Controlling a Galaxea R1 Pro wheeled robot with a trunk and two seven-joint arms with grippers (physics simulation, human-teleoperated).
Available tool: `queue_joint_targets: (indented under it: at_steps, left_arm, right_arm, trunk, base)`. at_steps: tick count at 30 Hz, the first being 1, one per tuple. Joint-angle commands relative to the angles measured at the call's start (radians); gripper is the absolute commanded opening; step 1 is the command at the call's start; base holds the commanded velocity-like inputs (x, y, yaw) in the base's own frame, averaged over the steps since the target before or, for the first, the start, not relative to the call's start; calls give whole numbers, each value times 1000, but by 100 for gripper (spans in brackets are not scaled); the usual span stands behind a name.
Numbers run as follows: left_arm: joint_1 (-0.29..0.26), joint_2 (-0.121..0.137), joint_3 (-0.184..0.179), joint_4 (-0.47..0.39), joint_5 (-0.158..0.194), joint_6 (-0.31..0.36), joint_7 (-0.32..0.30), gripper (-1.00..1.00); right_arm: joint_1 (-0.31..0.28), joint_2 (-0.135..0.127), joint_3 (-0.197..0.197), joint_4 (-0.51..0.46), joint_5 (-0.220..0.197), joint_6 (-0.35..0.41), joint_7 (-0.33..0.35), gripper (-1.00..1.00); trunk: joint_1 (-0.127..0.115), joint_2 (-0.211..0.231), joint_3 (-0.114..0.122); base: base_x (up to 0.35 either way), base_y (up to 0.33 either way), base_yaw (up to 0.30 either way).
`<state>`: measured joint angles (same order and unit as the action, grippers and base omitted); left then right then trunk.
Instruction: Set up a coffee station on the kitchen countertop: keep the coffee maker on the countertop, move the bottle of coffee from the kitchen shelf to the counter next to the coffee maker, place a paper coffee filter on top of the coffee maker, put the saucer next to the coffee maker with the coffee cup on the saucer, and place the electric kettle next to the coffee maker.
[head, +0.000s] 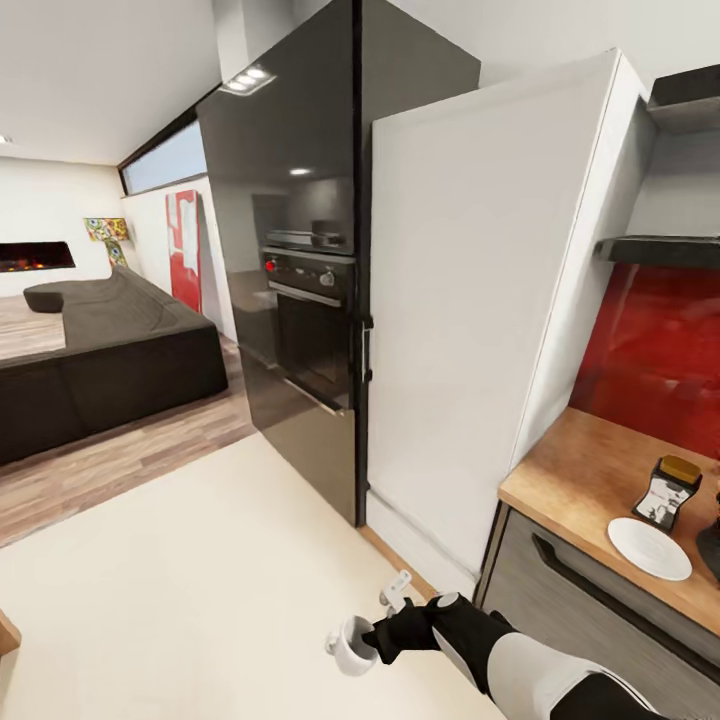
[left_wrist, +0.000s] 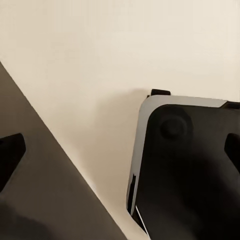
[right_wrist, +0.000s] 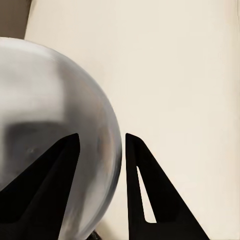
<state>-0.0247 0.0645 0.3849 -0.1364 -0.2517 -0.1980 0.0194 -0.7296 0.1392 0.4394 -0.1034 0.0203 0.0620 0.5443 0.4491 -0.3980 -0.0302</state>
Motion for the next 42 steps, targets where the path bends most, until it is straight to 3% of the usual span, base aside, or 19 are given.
queue_joint_targets:
  at_steps: [1,18,23,26,30,35,42]
  left_arm:
    - [-1,0,6,1,-11,-5,2,100]
    - [-1,0,9,1,-11,-5,2,100]
    - [-1,0,10,1,-11,-5,2,100]
    - [-1,0,11,1,-11,-5,2,100]
    - [-1,0,11,1,-11,-5,2,100]
    - [-1,0,10,1,-11,-5,2,100]
    - [-1,0,10,1,-11,-5,2,100]
  right_arm:
    - [-1,0,-7,4,0,7,4,-100]
    - [6,-1,-8,63,1,5,1,-100]
    - [40,-9,-9,77,4,5,-9,-100]
    - [64,-28,-9,78,4,6,-57,-100]
    - [107,-55,-9,79,4,6,-174,-100]
    - [160,-64,-10,79,4,12,-265,-100]
    - [187,-71,-10,79,3,14,-481,-100]
  trunk:
    - [1,-2,-2]
    - [1,-2,-2]
    - [1,-2,-2]
    - [1,-2,-2]
    - [1,-2,-2]
    - [1,-2,-2]
    - [1,-2,-2]
  base:
    - [201,275,-265]
    - [138,109,-268]
    - [2,1,-268]
    - [0,0,-268]
    - [0,0,-268]
    - [0,0,-268]
    - [0,0,-268]
